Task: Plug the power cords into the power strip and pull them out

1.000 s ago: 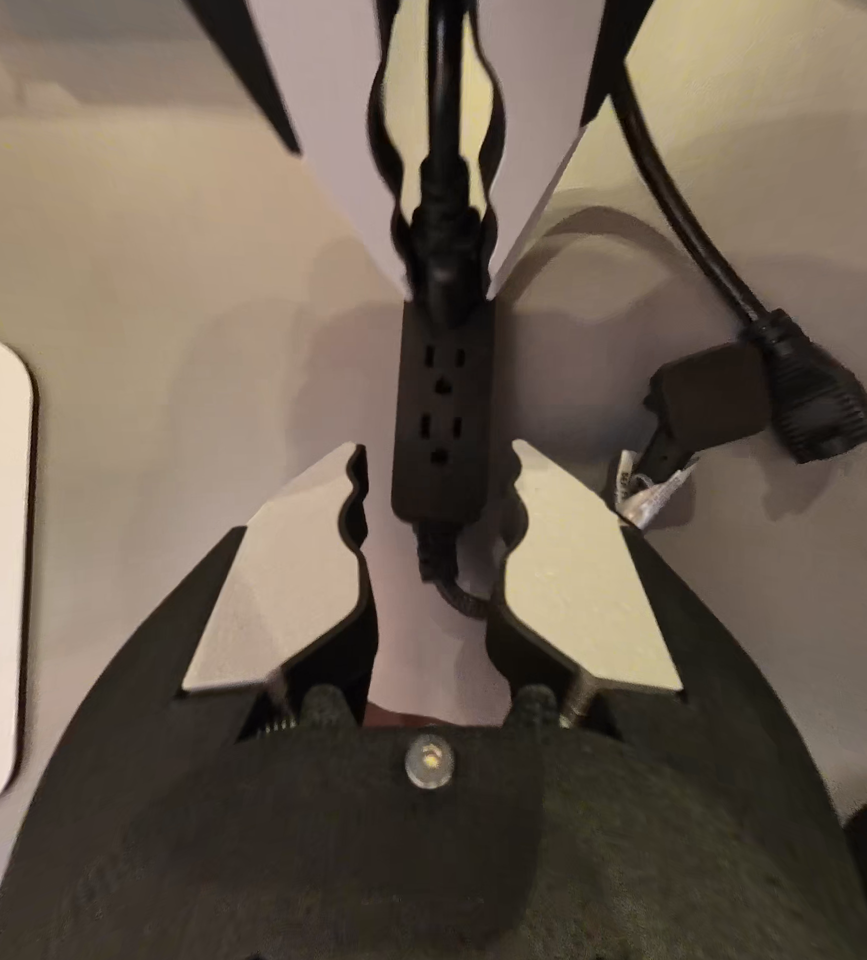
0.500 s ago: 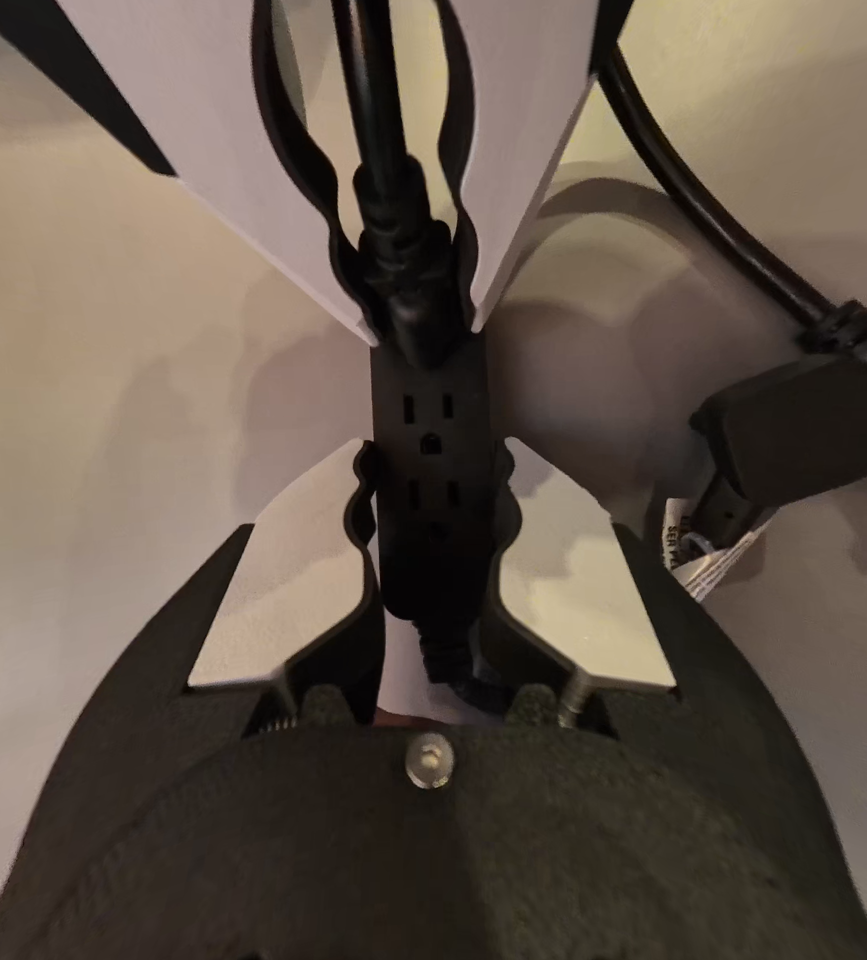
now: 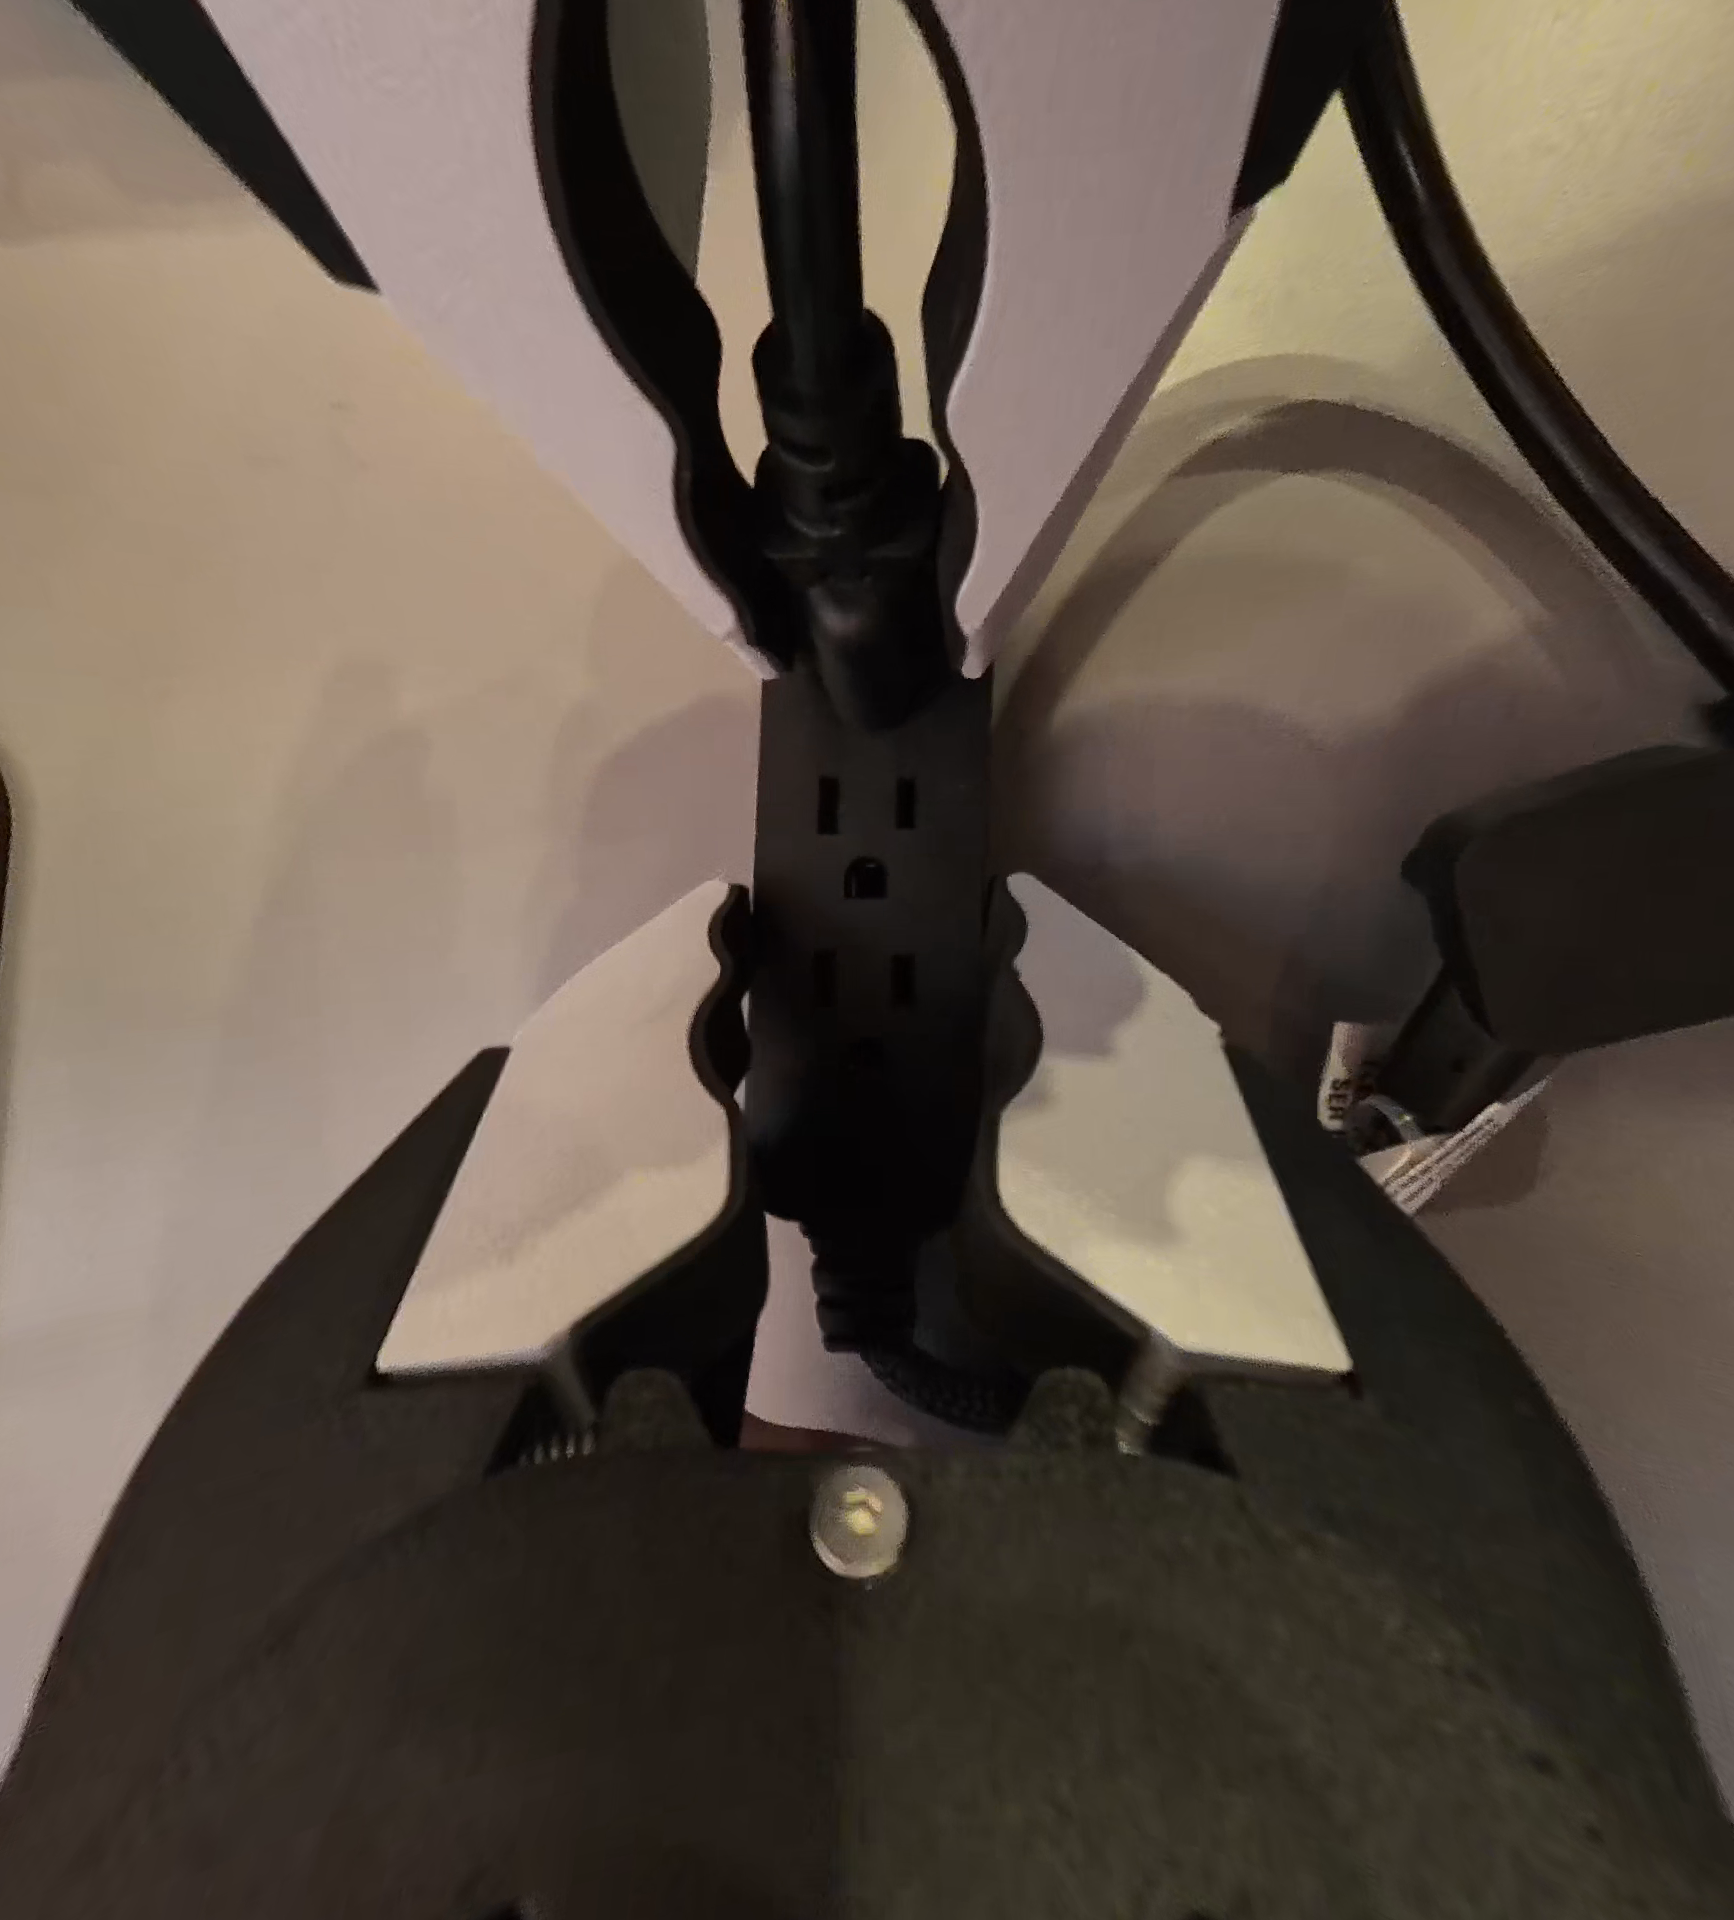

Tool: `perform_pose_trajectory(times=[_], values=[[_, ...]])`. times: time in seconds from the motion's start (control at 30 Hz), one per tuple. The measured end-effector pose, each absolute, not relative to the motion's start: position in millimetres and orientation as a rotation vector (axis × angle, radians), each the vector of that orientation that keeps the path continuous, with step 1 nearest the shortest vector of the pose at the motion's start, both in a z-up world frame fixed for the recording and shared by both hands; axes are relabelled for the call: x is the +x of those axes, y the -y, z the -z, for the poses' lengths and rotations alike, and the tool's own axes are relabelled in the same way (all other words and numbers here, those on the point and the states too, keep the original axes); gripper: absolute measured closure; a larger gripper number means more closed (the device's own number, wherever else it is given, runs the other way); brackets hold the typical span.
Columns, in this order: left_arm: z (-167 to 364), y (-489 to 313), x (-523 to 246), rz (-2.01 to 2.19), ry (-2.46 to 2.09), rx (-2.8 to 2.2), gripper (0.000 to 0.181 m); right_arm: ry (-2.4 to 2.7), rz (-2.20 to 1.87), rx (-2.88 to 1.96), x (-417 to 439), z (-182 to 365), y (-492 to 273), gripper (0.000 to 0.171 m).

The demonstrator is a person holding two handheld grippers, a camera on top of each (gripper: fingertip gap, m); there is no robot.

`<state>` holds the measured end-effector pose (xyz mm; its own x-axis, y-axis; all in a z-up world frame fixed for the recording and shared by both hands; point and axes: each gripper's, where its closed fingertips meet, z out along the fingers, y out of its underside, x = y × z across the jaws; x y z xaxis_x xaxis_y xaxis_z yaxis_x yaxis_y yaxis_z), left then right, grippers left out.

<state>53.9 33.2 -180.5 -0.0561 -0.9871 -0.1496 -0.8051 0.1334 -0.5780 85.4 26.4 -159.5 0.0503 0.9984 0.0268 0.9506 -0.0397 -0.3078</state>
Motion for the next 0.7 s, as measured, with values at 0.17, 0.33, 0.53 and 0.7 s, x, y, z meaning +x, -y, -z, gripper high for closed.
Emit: perform_pose_trajectory(times=[0.17, 0.33, 0.53, 0.7], values=[[170.9, -35.2, 31.6, 0.525, -1.811, -1.8, 0.131, 2.067, -0.302, -1.988, 84.1, 159.0, -22.8, 0.15], [150.3, -25.6, 23.0, 0.661, -1.673, -1.846, 0.146, 2.132, -0.319, -1.885, 73.5, 158.1, -17.4, 0.15], [165.4, -16.7, 32.7, 0.64, -1.711, -1.894, 0.146, 2.239, -0.303, -1.802, 63.5, 158.8, -14.3, 0.15], [165.1, -14.9, 33.9, 0.626, -1.722, -1.886, 0.141, 2.264, -0.316, -1.759, 61.0, 158.6, -12.4, 0.15]])
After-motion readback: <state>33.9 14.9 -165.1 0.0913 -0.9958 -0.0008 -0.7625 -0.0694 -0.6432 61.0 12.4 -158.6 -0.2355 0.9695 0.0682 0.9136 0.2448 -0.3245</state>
